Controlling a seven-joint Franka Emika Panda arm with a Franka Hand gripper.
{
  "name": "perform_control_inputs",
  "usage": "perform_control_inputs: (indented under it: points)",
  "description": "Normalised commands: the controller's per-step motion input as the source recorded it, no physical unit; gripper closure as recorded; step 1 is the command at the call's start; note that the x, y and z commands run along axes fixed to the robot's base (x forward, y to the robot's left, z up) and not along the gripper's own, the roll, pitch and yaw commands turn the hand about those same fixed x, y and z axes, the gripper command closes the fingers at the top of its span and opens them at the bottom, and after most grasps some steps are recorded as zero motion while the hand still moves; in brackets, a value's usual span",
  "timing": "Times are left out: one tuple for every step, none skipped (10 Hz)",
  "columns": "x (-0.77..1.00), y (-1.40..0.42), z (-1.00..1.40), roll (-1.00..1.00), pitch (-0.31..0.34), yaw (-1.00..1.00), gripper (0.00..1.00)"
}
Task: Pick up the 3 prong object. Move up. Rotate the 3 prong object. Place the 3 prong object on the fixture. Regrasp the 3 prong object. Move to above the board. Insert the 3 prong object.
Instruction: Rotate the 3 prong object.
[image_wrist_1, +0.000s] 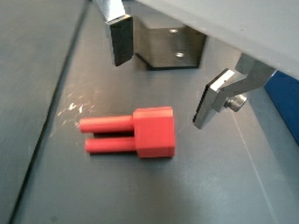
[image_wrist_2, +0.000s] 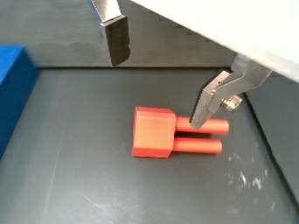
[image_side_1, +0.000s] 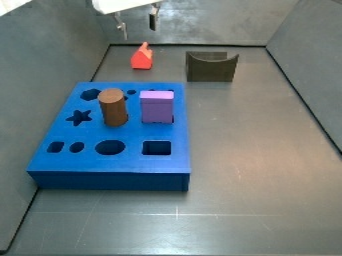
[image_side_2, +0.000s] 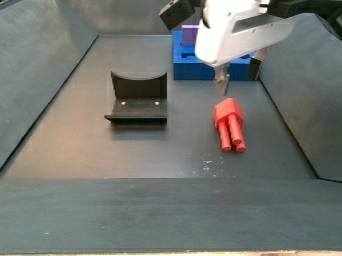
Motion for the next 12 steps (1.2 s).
perform_control_inputs:
  points:
    - [0.03, 0.00, -0.04, 0.00, -0.004, 1.00, 0.00]
    - [0.03, 0.00, -0.04, 0.00, -0.004, 1.00, 0.00]
    - [0.03, 0.00, -0.04, 0.00, -0.004, 1.00, 0.00]
    - [0.03, 0.00, -0.04, 0.00, -0.004, 1.00, 0.00]
    - [0.03, 0.00, -0.04, 0.00, -0.004, 1.00, 0.00]
    - [0.03, 0.00, -0.04, 0.00, -0.005, 1.00, 0.00]
    - [0.03, 0.00, -0.04, 0.00, -0.005, 1.00, 0.00]
    - [0.03, 0.00, -0.04, 0.00, -0.005, 1.00, 0.00]
    - [0.03, 0.00, -0.04, 0.00, -0.005, 1.00, 0.00]
    - [0.03, 0.00, -0.04, 0.00, -0.005, 1.00, 0.00]
    - [0.03, 0.00, -0.04, 0.00, -0.005, 1.00, 0.00]
    - [0.03, 0.00, -0.04, 0.00, -0.006, 1.00, 0.00]
